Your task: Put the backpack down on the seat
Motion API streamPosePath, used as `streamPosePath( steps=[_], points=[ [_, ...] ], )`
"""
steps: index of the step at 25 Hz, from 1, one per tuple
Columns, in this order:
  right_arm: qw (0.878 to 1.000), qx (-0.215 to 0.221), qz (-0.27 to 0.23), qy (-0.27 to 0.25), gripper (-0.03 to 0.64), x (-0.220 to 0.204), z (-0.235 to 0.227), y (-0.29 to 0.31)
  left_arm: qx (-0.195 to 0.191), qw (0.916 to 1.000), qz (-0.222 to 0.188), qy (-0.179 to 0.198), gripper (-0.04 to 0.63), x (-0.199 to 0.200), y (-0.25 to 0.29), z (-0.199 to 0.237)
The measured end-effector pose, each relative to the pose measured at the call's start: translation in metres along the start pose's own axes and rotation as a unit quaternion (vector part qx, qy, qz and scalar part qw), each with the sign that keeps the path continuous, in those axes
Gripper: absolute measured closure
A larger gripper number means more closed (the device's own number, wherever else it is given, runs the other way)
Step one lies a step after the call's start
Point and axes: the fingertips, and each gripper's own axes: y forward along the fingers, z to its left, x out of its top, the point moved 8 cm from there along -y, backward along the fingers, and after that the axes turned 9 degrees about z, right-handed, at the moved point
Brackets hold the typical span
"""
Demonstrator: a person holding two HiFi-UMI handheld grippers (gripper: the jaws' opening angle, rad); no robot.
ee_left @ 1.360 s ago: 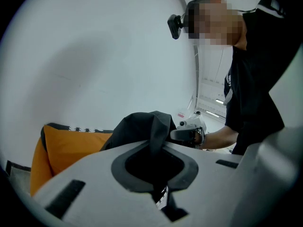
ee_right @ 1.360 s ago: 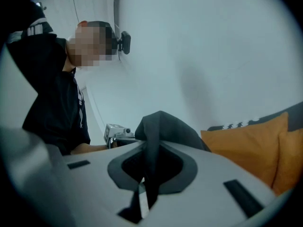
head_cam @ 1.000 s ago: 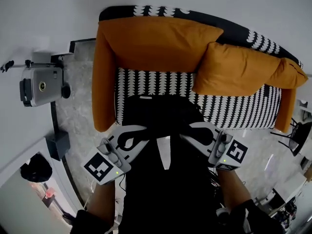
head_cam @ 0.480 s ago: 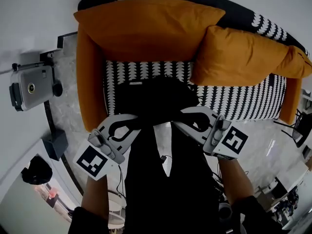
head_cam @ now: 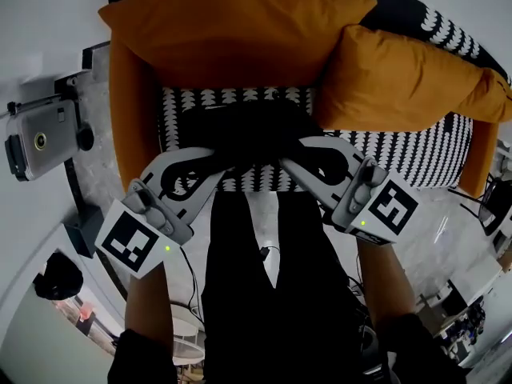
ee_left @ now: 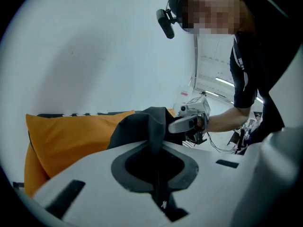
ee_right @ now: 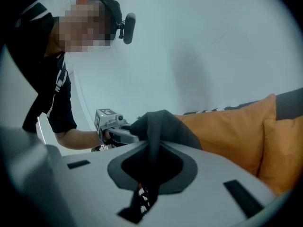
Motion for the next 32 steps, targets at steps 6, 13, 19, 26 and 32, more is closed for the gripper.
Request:
streamPosePath(
  steps=[6,13,19,26,32],
  points=[
    [0.999,-0.023,0.028,-0.025,0.577,0.01,-0.021,0.008,0.01,0.9998,0.005,0.019,0.571,0.008,0.013,0.019],
    [0.997,-0.057,0.034,-0.046,0.577,0.018,-0.044,0.012,0.025,0.9993,0.008,0.026,0.571,0.021,0.028,0.035],
    [0.996,-0.072,0.035,-0.046,0.577,0.019,-0.076,0.026,0.031,0.9991,0.009,0.026,0.571,0.026,0.046,0.064],
    [0.992,-0.1,0.041,-0.058,0.575,0.023,-0.101,0.038,0.045,0.9983,0.002,0.038,0.571,0.028,0.059,0.092],
    [0.991,-0.106,0.045,-0.063,0.575,0.029,-0.118,0.049,0.048,0.9985,0.002,0.028,0.571,0.03,0.066,0.112]
  ],
)
